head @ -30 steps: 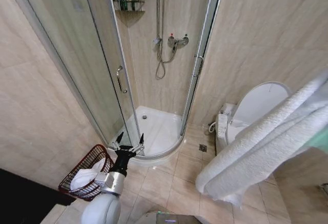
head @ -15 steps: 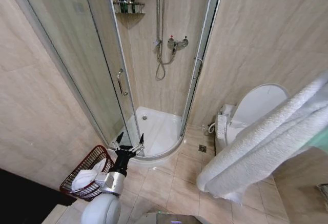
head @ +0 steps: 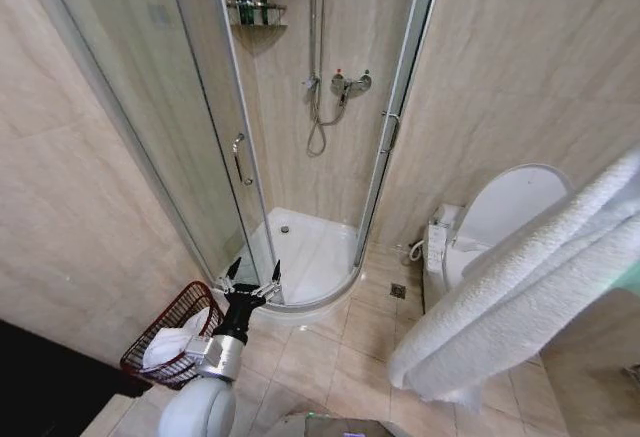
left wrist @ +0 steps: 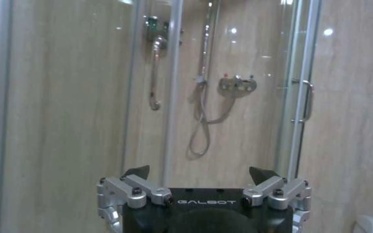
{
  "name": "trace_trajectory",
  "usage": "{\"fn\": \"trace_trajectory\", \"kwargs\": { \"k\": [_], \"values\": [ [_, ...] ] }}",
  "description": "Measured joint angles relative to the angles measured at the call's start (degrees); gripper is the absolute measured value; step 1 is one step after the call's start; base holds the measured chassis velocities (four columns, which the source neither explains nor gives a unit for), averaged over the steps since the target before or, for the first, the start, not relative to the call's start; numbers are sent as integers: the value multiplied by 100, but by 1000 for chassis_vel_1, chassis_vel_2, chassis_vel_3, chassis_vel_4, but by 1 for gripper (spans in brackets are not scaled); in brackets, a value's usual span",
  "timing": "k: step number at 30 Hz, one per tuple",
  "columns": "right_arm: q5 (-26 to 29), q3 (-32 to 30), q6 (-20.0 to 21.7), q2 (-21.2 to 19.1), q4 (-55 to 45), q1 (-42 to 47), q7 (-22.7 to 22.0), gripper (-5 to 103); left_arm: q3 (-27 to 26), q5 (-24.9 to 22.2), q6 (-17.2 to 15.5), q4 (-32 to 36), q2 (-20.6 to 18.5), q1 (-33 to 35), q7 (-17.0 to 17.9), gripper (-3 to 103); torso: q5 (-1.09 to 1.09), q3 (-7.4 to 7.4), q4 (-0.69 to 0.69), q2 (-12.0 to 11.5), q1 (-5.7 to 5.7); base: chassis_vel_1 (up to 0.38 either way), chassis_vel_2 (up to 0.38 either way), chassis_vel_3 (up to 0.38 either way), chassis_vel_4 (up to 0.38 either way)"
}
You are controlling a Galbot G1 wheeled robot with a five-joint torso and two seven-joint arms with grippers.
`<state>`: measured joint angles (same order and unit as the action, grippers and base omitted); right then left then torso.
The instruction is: Discard the used towel into the hamper.
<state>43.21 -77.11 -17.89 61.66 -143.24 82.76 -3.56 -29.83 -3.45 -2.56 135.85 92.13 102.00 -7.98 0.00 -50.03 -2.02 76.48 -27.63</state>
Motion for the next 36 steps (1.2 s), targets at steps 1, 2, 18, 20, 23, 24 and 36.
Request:
{"fn": "trace_trajectory", "kwargs": {
  "k": [1, 2, 18, 20, 23, 24, 36],
  "values": [
    [0, 0, 0, 0, 0, 0, 0, 9, 0, 0, 0, 0, 0, 0, 0, 100, 0, 0, 0, 0, 0, 52, 40, 43, 62],
    [-9, 8, 7, 0, 0, -5, 1, 9, 0, 0, 0, 0, 0, 0, 0, 100, 0, 2, 0, -3, 1, 74, 65, 63, 62],
    [-26, -81, 19, -2, 0, -6, 22, 9, 0, 0, 0, 0, 0, 0, 0, 100, 0, 12, -2, -23, 11, 98, 95, 100, 90],
    [-31, -68, 19, 10, 0, -7, 25, 9, 0, 0, 0, 0, 0, 0, 0, 100, -1, 13, -1, -25, 11, 124, 109, 115, 126],
    [-40, -47, 19, 16, 0, -19, 31, 9, 0, 0, 0, 0, 0, 0, 0, 100, -2, 15, -1, -27, 12, 131, 125, 123, 123],
    [-40, -47, 19, 16, 0, -19, 31, 9, 0, 0, 0, 0, 0, 0, 0, 100, -2, 15, -1, -27, 12, 131, 130, 127, 121],
    [-69, -45, 25, 12, 0, -19, 52, 9, 0, 0, 0, 0, 0, 0, 0, 100, 1, 17, 1, -33, 14, 133, 117, 120, 119]
  ]
}}
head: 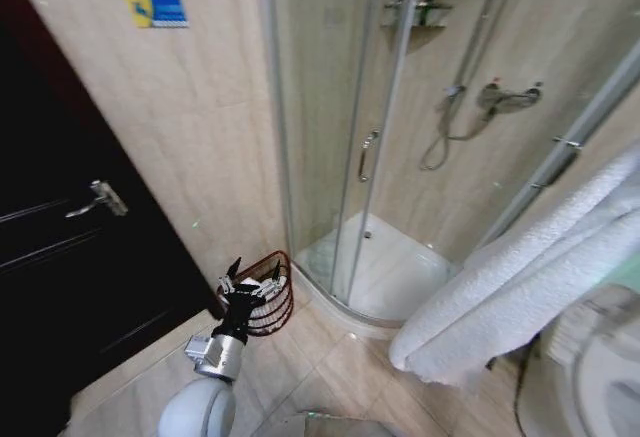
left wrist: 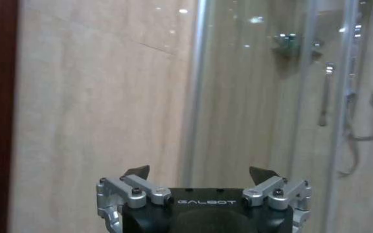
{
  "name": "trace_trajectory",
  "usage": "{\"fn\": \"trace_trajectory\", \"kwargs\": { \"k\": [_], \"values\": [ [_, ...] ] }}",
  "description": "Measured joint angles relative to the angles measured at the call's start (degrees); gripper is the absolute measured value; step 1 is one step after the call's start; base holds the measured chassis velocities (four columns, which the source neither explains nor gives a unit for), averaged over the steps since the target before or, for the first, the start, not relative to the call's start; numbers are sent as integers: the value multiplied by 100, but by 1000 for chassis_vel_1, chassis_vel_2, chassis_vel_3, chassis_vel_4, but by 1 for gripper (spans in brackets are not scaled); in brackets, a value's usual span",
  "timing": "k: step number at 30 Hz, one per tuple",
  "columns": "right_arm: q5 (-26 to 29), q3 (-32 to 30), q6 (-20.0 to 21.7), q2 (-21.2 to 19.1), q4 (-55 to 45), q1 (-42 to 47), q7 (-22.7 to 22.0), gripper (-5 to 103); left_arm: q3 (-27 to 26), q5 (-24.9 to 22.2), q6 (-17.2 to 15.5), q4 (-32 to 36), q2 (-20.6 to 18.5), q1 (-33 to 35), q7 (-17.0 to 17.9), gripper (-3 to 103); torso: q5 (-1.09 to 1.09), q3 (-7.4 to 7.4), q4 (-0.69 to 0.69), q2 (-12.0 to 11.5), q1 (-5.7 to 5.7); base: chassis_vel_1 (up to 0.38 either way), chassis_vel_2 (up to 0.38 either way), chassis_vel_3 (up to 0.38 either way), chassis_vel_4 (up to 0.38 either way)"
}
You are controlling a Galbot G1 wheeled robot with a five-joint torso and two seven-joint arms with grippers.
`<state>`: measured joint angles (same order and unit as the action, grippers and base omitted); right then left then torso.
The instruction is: Discard the used towel into the hamper.
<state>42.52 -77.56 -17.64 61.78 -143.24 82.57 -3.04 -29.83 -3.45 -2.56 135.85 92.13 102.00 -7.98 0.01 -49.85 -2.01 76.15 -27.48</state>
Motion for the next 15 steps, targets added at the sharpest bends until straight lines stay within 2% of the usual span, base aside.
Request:
{"fn": "trace_trajectory", "kwargs": {
  "k": [15],
  "values": [
    [-54, 70, 2, 0, 0, -20, 13, 9, 0, 0, 0, 0, 0, 0, 0, 100, -2, 2, -1, -3, 2, 120, 121, 131, 128]
  ]
}}
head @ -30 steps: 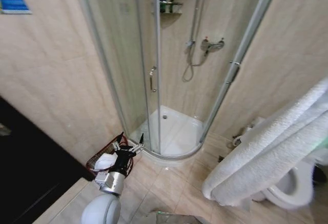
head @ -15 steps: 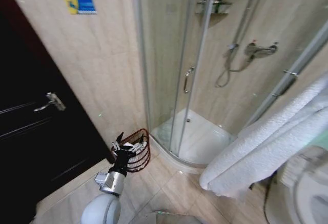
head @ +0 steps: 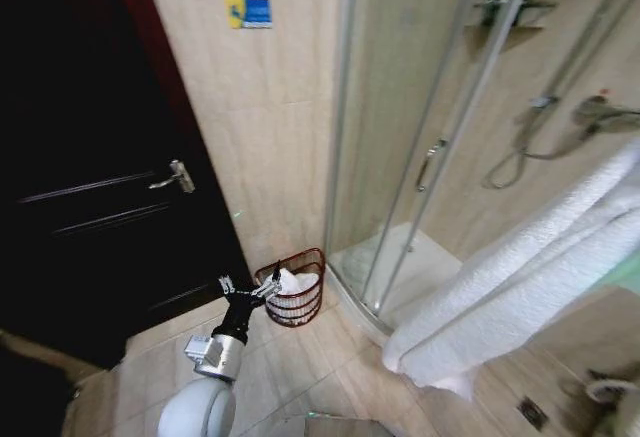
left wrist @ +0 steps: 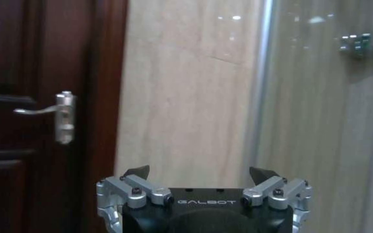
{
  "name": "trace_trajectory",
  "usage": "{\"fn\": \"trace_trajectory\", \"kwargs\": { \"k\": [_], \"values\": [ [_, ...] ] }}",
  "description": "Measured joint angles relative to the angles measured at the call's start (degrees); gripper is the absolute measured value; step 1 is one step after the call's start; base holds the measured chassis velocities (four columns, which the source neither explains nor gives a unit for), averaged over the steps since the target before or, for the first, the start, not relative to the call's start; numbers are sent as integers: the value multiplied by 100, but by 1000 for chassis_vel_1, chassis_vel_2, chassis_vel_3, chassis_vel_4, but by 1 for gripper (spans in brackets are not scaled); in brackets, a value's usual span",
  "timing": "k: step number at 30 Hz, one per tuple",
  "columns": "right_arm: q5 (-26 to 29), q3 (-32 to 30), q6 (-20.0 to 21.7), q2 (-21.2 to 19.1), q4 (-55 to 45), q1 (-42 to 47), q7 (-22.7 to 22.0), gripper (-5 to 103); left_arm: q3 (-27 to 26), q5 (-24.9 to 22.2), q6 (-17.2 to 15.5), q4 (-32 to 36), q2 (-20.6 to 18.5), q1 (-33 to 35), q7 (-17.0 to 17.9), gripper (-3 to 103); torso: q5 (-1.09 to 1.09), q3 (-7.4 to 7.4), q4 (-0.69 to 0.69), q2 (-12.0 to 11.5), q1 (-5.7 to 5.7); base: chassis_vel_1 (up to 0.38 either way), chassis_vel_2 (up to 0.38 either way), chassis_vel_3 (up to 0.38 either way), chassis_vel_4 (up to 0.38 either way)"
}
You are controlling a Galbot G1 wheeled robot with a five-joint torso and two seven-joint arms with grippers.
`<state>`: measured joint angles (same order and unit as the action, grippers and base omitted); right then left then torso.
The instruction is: Discard the used towel into the hamper.
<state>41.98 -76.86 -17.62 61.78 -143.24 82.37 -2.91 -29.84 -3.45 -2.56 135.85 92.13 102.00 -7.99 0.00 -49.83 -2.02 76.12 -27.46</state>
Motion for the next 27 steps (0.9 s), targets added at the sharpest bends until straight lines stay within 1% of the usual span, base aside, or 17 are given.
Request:
{"fn": "trace_trajectory", "kwargs": {
  "k": [12, 19, 23, 27],
  "values": [
    [-65, 194, 8, 0, 0, -21, 12, 9, 0, 0, 0, 0, 0, 0, 0, 100, 0, 1, 0, -1, 0, 120, 129, 138, 126],
    [-111, 227, -24, 22, 0, -34, 93, 9, 0, 0, 0, 0, 0, 0, 0, 100, 1, 1, 1, -2, 0, 119, 121, 121, 126],
    [-32, 276, -164, -4, 0, -59, 183, 9, 0, 0, 0, 0, 0, 0, 0, 100, 1, 1, -1, -2, 1, 137, 138, 129, 128],
    [2, 327, -222, -23, 0, -79, 210, 9, 0, 0, 0, 0, 0, 0, 0, 100, -1, 2, 0, -2, 1, 112, 115, 108, 118]
  ]
}}
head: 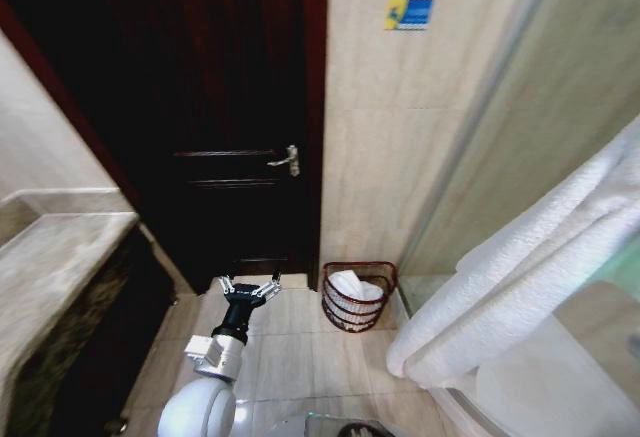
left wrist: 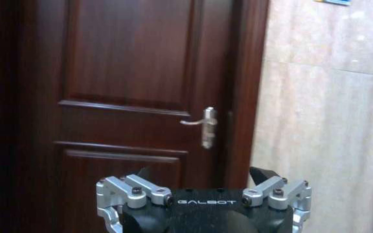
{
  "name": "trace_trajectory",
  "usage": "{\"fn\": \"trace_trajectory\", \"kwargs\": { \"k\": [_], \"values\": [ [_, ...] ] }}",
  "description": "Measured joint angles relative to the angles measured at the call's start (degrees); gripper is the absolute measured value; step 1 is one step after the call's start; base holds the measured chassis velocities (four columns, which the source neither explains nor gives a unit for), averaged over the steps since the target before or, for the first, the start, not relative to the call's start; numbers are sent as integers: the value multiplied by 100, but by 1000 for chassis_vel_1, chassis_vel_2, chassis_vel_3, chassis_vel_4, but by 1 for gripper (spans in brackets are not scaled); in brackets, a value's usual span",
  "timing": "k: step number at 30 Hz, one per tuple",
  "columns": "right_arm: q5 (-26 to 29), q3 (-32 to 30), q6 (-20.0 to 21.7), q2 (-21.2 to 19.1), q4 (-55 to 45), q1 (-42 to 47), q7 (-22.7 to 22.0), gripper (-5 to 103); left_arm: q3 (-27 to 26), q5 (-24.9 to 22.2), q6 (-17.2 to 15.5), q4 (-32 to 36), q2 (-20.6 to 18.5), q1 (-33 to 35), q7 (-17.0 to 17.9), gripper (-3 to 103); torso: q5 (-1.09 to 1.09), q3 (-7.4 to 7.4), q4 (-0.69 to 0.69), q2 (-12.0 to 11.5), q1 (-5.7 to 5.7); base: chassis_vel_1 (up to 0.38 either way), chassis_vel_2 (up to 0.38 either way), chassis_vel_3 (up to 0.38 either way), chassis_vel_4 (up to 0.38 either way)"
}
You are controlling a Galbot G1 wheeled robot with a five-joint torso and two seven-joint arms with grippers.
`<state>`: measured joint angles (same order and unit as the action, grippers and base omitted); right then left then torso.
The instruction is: Discard the used towel into the hamper.
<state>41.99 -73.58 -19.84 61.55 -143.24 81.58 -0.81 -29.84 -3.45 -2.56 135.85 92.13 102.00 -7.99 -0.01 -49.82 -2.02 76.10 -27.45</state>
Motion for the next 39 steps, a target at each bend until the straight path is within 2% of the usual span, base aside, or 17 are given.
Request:
{"fn": "trace_trajectory", "kwargs": {
  "k": [5, 11, 23, 39],
  "values": [
    [23, 94, -241, -36, 0, -49, 162, 9, 0, 0, 0, 0, 0, 0, 0, 100, -1, 0, -2, -1, 0, 84, 81, 100, 86],
    [23, 141, -405, 9, 0, -43, 386, 9, 0, 0, 0, 0, 0, 0, 0, 100, 1, 0, 2, -1, 0, 0, 0, 0, 0],
    [-217, 850, -171, 181, 0, -110, 458, 9, 0, 0, 0, 0, 0, 0, 0, 100, 1, 0, 0, -1, 0, 0, 0, 0, 0],
    [-147, 885, 19, -67, 0, -344, 356, 9, 0, 0, 0, 0, 0, -1, 0, 100, 0, 0, 0, -2, -1, -89, 95, 90, -92]
  ]
}}
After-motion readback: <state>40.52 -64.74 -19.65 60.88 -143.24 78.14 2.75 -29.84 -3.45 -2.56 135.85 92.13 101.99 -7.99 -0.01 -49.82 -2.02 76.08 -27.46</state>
